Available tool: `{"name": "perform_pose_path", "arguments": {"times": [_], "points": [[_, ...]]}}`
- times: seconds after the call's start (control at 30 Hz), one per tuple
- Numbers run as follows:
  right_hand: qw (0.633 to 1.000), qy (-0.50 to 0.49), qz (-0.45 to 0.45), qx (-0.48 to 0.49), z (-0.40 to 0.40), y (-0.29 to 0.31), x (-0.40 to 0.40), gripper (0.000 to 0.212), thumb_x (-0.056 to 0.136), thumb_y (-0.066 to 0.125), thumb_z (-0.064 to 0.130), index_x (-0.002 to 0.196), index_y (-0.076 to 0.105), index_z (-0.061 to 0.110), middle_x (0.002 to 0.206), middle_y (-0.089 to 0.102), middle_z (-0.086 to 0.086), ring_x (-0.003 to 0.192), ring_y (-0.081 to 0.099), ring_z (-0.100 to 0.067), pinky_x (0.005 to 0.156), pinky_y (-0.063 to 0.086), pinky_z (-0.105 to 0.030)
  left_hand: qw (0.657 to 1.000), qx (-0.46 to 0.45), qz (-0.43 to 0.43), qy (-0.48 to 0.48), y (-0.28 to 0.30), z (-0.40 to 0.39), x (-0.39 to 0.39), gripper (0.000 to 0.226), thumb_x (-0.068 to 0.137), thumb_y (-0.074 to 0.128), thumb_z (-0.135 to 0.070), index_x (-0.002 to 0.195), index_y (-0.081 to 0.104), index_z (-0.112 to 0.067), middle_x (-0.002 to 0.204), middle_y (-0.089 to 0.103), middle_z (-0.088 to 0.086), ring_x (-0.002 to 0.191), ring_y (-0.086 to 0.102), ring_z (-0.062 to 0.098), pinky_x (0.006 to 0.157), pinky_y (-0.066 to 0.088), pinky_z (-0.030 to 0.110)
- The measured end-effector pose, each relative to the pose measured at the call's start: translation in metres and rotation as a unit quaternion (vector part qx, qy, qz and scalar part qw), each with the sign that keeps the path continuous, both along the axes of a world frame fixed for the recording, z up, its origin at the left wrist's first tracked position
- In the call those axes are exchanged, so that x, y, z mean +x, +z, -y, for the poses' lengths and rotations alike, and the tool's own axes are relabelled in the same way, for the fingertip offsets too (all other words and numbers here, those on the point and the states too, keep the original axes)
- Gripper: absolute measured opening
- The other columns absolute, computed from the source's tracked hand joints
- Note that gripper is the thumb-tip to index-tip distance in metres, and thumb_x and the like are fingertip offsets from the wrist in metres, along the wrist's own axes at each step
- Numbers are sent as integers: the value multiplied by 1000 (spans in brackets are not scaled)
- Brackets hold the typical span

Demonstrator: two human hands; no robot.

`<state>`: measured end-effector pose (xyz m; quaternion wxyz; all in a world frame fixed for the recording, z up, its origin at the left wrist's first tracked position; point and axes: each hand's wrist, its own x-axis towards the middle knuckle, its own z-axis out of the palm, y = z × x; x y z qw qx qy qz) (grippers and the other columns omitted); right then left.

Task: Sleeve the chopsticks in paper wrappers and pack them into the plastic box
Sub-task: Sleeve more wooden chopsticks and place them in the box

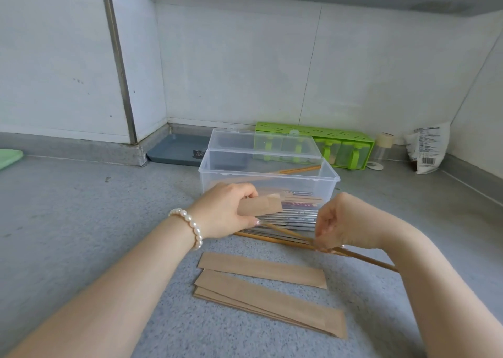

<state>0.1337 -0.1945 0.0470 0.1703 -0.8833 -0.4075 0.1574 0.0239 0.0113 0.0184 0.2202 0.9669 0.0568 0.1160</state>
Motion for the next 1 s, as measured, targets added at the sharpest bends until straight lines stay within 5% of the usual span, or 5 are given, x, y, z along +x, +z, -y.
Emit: {"name": "perform_pose_path", "arguments": {"times": [0.17, 0.4, 0.47, 0.77, 1.0], "points": [[990, -60, -65, 113, 17, 8, 11, 9, 76, 71, 1, 81, 69, 8, 66, 72, -6, 61, 70, -21, 59, 53, -22, 1000, -2, 11, 14, 1, -5, 0, 22, 78, 70, -39, 92, 56, -29, 88, 61, -10, 80, 56, 10, 69, 47, 27], [954, -38, -4, 297, 25, 8, 24, 53, 69, 71, -15, 67, 75, 38, 69, 68, -10, 62, 60, -18, 71, 51, -32, 1000, 3, 7, 19, 4, -8, -2, 16, 82, 66, -33, 94, 57, -26, 86, 65, -6, 54, 57, 6, 53, 48, 27], [942, -12, 6, 337, 26, 7, 25, 59, 68, 71, -16, 65, 73, 43, 75, 66, -10, 66, 58, -17, 68, 51, -20, 1000, -10, -1, 16, 4, -9, -3, 15, 83, 65, -32, 95, 57, -28, 89, 65, -7, 54, 63, 10, 54, 53, 29], [948, -61, 93, 297, 21, -3, 32, 43, 68, 77, -5, 68, 69, 37, 65, 65, 11, 66, 57, 0, 58, 39, -3, 1000, -2, 14, 14, -1, -12, 0, 12, 81, 66, -33, 90, 59, -33, 84, 64, -10, 75, 59, 11, 67, 49, 31], [945, -75, 136, 286, 18, -5, 32, 37, 69, 76, -4, 78, 70, 31, 72, 62, 8, 70, 57, -14, 64, 41, -9, 1000, -18, 8, 13, -3, -9, 0, 17, 80, 68, -32, 96, 62, -27, 88, 65, -8, 70, 61, 12, 67, 54, 35]]}}
